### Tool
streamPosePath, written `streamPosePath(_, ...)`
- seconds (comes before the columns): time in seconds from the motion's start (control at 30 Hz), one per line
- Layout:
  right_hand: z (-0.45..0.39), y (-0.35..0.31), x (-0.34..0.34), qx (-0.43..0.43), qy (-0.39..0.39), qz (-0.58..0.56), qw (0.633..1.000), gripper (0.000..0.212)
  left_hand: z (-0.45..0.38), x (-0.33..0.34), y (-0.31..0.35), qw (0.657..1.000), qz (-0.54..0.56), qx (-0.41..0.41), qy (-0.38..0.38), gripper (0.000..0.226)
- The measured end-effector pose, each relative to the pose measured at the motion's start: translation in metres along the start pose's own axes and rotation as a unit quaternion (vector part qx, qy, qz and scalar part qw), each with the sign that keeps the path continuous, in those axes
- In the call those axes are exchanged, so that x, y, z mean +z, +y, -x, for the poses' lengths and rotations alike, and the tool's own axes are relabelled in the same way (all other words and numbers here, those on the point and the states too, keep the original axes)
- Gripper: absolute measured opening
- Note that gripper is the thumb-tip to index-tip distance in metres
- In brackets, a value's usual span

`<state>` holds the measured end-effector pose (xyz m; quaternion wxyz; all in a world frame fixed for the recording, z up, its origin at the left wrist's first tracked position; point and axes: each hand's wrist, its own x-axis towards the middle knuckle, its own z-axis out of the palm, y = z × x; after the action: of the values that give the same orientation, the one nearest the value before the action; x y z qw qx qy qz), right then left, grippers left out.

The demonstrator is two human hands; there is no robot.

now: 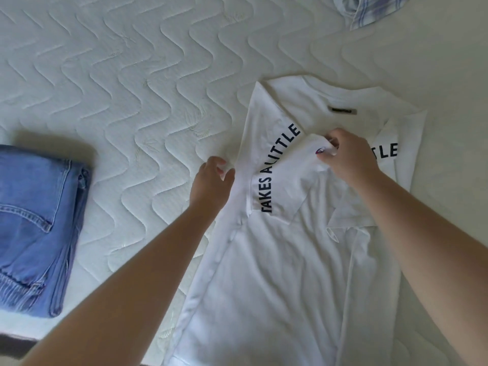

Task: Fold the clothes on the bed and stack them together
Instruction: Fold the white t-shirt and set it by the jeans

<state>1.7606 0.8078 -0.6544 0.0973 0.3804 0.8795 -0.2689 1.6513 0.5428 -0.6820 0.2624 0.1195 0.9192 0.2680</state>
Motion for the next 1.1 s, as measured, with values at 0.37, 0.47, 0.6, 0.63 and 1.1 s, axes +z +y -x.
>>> streamPosePath(0.37,0.152,-0.069,0.119,0.109,-0.19,-0.26,0.94,0.022,0.108,0.005,-0.066,0.995,-0.002,-0.079,-0.066,0.034)
streamPosePath(0.47,0.16,-0.088,0.139,0.217,-0.182,-0.427,0.859,0.032,0.13,0.008,-0.082,0.993,0.008,-0.097,-0.07,0.02)
streamPosePath(0.6,0.16,-0.107,0.15,0.273,-0.244,-0.413,0.834,0.028,0.152,0.004,-0.103,0.987,0.042,-0.144,-0.06,0.027)
streamPosePath(0.63,0.161,-0.109,0.151,0.269,-0.252,-0.407,0.835,0.035,0.156,0.001,-0.108,0.986,0.047,-0.15,-0.063,0.029)
streamPosePath(1.1,0.203,-0.063,0.138,0.105,-0.118,-0.308,0.938,0.023,0.191,0.0,-0.127,0.96,0.005,-0.075,-0.27,0.019)
